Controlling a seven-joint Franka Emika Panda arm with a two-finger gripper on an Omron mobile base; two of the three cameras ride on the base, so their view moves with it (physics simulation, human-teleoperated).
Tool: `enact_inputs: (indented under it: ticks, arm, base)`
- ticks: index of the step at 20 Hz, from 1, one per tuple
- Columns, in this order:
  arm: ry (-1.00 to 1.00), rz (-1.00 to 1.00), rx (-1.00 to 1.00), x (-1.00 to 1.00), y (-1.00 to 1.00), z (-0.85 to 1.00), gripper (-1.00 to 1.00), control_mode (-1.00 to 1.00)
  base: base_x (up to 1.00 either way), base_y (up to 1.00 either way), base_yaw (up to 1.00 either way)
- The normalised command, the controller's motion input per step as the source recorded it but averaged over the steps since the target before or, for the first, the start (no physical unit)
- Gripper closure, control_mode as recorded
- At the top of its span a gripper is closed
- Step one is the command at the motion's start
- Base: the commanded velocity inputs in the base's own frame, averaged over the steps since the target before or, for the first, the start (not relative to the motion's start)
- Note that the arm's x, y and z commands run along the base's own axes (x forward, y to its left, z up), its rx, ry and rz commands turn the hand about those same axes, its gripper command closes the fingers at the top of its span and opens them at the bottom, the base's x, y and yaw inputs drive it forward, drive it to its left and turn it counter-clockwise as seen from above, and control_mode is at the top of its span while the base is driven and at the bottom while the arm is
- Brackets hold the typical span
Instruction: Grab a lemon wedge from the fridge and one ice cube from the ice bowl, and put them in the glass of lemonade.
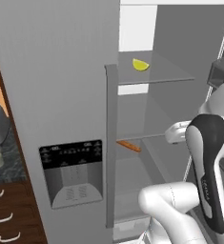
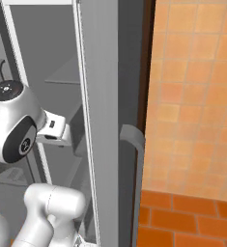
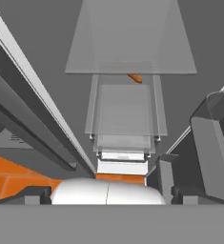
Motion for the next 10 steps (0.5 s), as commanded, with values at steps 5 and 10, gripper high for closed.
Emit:
enact_inputs:
  ticks: [5, 10]
  arm:
    - [0.00, 0.00, 0.00, 0.25, -0.20, 0.00, -1.00, -1.00]
    - [0.00, 0.04, 0.00, 0.26, -0.11, 0.00, -1.00, -1.00]
  base:
    - [0.21, -0.09, 0.00]
    - [0.00, 0.00, 0.00]
